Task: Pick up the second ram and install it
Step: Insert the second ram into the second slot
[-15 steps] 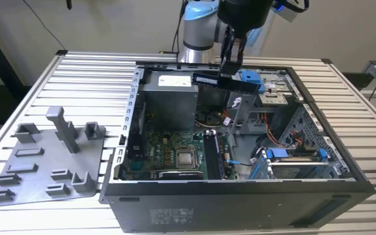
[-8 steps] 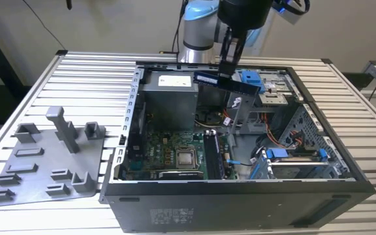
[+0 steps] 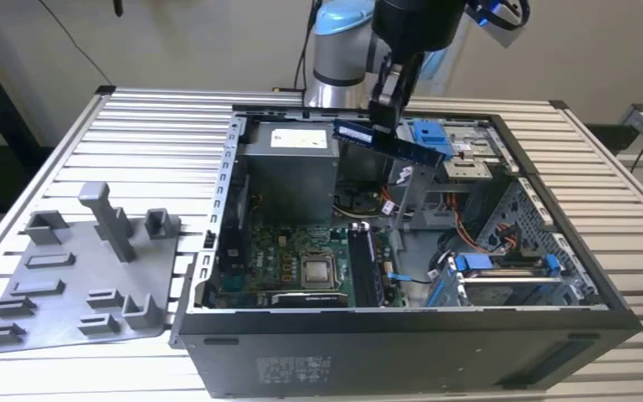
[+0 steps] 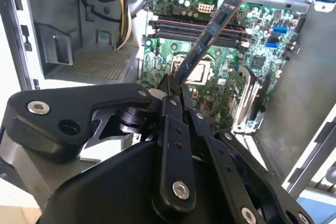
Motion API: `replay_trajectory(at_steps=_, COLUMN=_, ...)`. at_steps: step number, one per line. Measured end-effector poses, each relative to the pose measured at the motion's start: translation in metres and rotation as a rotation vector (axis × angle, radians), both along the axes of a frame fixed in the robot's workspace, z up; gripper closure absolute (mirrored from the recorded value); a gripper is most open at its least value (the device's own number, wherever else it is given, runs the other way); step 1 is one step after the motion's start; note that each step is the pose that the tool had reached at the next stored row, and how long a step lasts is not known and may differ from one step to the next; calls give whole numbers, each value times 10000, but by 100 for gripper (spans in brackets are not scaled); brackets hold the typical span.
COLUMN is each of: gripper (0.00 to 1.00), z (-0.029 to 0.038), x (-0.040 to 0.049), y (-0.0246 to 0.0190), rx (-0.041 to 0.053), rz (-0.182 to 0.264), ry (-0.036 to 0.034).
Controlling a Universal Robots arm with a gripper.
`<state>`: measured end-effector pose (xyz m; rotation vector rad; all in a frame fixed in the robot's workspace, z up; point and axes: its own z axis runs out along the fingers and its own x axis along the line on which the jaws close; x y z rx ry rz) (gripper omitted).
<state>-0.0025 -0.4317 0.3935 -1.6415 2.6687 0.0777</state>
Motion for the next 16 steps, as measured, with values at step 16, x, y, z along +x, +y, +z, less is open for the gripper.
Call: replay_trajectory(at_steps=16, gripper=86, z=-9, x=0, y=0, rx=-1, rz=-2600, ry=0)
